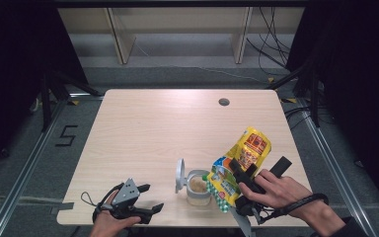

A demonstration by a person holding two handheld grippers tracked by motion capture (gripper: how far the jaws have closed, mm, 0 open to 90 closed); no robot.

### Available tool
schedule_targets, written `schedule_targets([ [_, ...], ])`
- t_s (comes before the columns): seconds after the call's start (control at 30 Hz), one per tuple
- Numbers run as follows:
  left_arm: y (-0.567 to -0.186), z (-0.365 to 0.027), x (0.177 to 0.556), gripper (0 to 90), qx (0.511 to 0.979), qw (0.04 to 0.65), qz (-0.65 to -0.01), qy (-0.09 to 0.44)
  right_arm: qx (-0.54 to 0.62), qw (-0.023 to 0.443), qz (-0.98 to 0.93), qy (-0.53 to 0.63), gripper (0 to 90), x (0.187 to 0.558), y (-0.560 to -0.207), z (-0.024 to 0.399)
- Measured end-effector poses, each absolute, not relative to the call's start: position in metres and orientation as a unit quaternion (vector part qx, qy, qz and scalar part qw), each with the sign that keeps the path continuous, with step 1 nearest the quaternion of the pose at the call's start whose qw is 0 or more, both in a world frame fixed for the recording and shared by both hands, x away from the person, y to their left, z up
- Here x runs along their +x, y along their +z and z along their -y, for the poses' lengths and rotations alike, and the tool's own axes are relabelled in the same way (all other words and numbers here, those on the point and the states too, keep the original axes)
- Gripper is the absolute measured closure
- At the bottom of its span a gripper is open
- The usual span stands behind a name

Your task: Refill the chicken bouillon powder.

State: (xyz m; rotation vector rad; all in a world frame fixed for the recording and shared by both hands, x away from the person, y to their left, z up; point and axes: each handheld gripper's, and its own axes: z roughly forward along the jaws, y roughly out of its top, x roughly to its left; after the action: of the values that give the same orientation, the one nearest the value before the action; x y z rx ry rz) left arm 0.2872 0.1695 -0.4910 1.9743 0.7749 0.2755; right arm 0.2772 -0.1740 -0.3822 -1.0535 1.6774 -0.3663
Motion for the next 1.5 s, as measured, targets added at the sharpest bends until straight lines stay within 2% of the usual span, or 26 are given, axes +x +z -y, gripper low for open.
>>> schedule_targets([
  [1.5,-0.49,-0.1699,0.287,20.2,0.81,0.479,-0.317,0.115,-0.447,0.53,-0.703,-0.155,66.9,0.2773,-0.3814,0.1743],
])
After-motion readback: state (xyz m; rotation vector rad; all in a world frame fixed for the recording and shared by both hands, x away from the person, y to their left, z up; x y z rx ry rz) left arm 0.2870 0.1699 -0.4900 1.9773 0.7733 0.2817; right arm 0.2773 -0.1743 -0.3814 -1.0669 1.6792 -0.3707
